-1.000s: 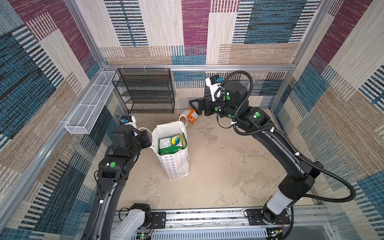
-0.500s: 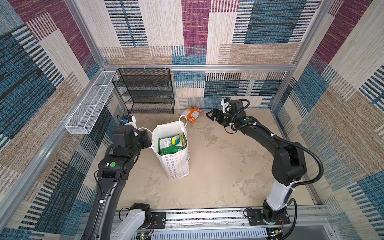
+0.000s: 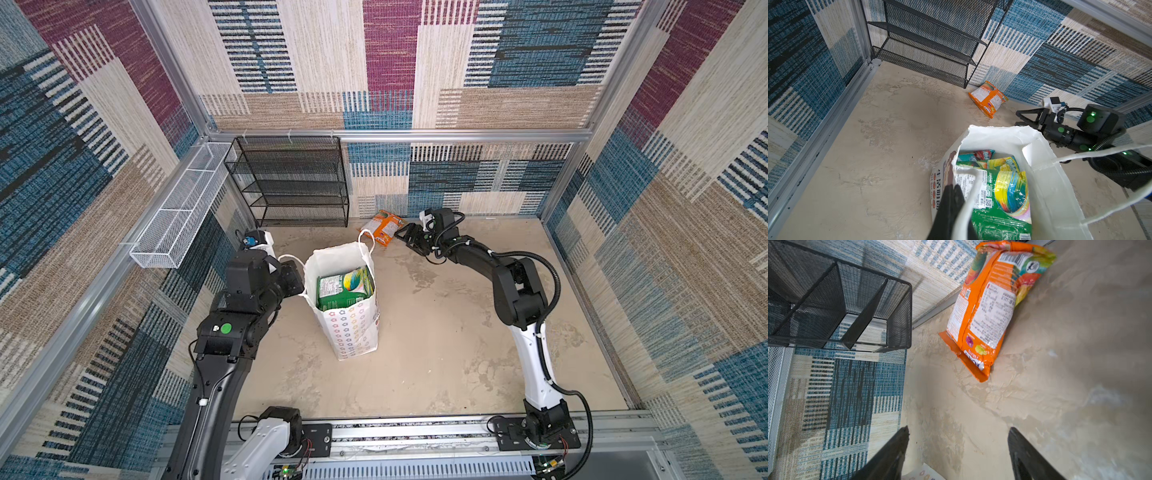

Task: Place the snacks into the paper bag
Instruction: 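Withdraw the right gripper and reach toward the orange Fox's packet, then grasp the orange Fox's packet with the right gripper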

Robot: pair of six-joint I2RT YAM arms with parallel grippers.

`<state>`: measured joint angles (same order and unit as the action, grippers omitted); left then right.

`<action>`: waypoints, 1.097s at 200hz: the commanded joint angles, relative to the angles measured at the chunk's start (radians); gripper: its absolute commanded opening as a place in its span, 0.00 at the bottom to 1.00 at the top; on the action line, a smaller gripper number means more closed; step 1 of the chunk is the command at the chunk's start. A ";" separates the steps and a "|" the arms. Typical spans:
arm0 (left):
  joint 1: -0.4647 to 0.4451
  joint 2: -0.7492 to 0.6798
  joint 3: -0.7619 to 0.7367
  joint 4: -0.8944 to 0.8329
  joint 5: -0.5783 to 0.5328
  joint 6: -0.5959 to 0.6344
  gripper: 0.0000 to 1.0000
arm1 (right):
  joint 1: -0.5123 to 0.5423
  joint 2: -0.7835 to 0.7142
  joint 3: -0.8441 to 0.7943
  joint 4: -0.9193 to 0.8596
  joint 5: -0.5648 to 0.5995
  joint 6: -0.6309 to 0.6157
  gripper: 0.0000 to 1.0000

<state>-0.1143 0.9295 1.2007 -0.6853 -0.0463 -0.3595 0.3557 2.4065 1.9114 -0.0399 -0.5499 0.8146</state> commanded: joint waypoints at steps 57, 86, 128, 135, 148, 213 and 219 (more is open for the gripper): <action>0.002 0.008 0.004 0.036 0.033 0.007 0.00 | -0.001 0.246 0.284 -0.044 -0.036 0.120 0.75; 0.001 0.009 0.006 0.037 0.041 0.007 0.00 | -0.001 0.308 0.341 -0.035 -0.038 0.158 0.74; 0.001 0.005 0.005 0.036 0.039 0.007 0.00 | 0.000 0.394 0.426 -0.028 -0.058 0.195 0.71; 0.001 0.007 0.005 0.036 0.038 0.007 0.00 | 0.000 0.406 0.441 -0.031 -0.062 0.200 0.71; 0.001 0.008 0.006 0.036 0.039 0.007 0.00 | 0.000 0.424 0.463 -0.028 -0.071 0.207 0.69; 0.002 0.011 0.006 0.036 0.040 0.006 0.00 | 0.009 0.503 0.523 0.051 -0.084 0.263 0.57; 0.002 0.011 0.005 0.036 0.042 0.005 0.00 | 0.012 0.512 0.533 0.057 -0.085 0.269 0.55</action>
<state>-0.1139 0.9409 1.2007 -0.6849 -0.0196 -0.3599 0.3584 2.8731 2.4226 0.0753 -0.6468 1.0615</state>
